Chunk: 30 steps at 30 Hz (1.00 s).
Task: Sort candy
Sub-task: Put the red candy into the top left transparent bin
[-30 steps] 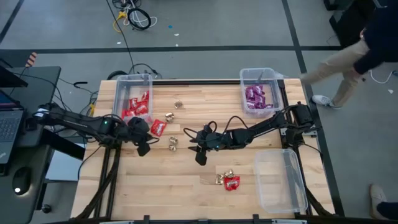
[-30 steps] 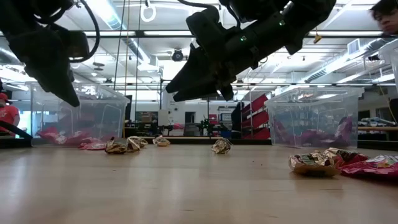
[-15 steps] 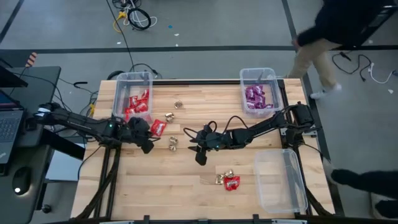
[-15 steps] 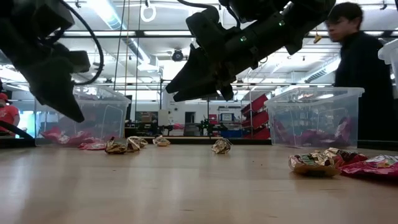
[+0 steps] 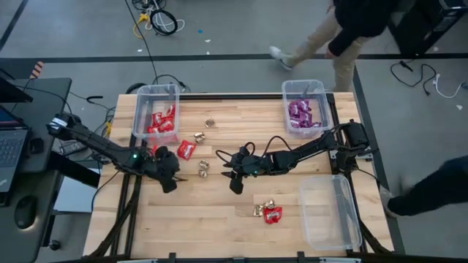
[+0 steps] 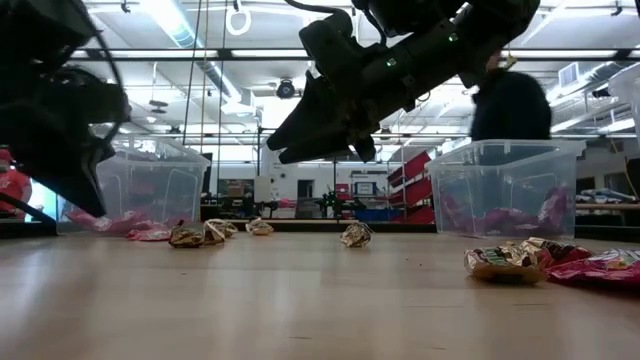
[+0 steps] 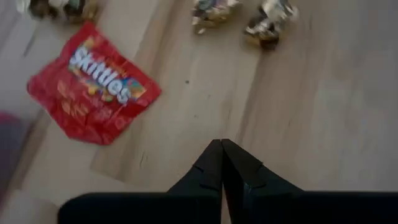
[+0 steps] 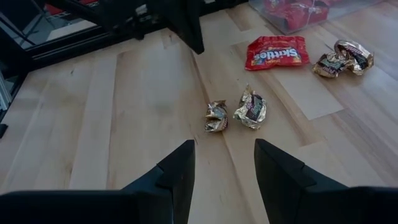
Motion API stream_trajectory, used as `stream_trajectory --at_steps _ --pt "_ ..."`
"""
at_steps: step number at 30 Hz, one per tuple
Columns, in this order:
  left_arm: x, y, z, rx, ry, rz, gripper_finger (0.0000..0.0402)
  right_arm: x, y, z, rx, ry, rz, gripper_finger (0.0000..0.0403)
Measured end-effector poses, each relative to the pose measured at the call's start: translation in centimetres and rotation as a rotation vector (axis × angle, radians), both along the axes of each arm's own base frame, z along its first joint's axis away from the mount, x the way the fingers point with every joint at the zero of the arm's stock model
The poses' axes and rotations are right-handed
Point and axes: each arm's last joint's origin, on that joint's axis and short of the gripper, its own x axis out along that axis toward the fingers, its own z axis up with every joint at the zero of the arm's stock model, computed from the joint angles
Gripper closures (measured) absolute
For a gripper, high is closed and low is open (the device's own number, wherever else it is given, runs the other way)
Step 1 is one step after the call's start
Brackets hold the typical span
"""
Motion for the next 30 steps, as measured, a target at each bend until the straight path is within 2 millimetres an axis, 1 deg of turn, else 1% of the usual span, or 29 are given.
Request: stream_trajectory --at_steps 2,7,10,14,23,30 --pt "-0.1 -0.4 -0.3 0.074 0.013 -0.043 0.0396 0.0 0.0 0.0 0.000 0.001 0.000 0.0252" --pt "0.2 -1.2 -0.6 0.257 -0.054 -0.026 0.0399 0.0 0.0 0.0 -0.001 0.001 0.000 0.0252" --pt "0.5 -1.7 -0.9 0.334 -0.082 -0.040 0.0400 0.0 0.0 0.0 -0.006 0.001 0.003 0.0252" --pt "0.8 -2.1 -1.7 0.412 -0.090 0.004 0.0400 0.0 0.0 0.0 -0.006 0.001 0.004 0.0252" --pt "1.1 -2.0 -3.6 0.448 -0.119 0.197 0.0401 0.0 0.0 0.0 -0.006 0.001 0.004 0.0252" --pt "1.2 -2.0 -4.5 0.475 -0.129 0.261 0.0401 0.0 0.0 0.0 -0.006 0.001 0.004 0.0252"
